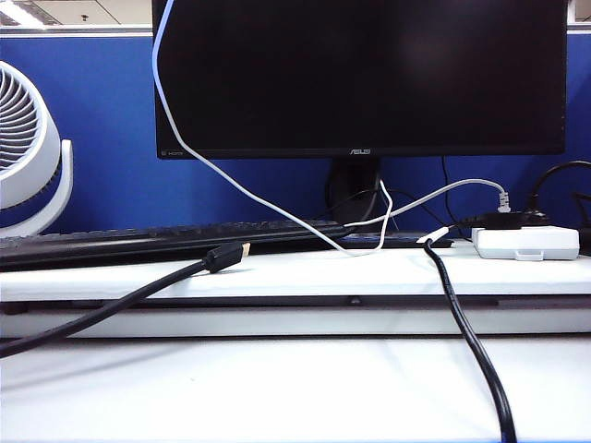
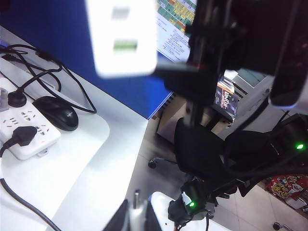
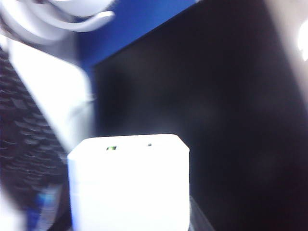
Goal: Pick up the Type-C charging cable and the charging base, insert one end of the Type-C charger into the corresponding slot on the base, and finally place the plugged-in charger back on the table.
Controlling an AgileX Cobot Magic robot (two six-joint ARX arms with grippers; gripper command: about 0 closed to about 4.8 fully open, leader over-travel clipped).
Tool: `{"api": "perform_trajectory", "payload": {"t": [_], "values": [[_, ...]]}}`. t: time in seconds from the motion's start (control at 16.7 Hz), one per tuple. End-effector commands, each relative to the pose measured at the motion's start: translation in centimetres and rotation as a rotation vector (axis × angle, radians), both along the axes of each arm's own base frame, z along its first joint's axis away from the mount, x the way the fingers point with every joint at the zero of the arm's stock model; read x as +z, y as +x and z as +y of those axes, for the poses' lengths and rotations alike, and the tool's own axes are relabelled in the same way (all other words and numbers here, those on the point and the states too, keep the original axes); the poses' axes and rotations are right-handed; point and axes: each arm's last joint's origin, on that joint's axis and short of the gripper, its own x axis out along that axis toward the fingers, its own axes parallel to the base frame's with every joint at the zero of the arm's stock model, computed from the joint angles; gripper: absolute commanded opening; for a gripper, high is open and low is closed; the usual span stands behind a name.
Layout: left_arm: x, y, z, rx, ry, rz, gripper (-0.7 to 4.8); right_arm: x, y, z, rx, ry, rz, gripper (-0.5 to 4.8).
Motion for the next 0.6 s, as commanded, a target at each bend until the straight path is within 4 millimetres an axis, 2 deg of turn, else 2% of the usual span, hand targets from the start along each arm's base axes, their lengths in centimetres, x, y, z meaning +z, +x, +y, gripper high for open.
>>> {"api": "perform_trajectory", "payload": {"t": [0.06,0.3,0.6], "values": [[0.5,0.0,-0.1,-0.008,-0.025,-0.026,0.21,0.3,-0.3,-0.1,0.059,-0.231,-0.224,0.53],[1.0,0.2,-0.3,-0.065,-0.083,0.098,0.21,0.2,-0.3,0.0,0.126,-0.368,-0.353,0.53],[2.3,0.7,-0.6,-0.107,-0.151,0.185,0.21,1.1,-0.5,0.4,0.223,-0.305,-0.468,0.53]]}}
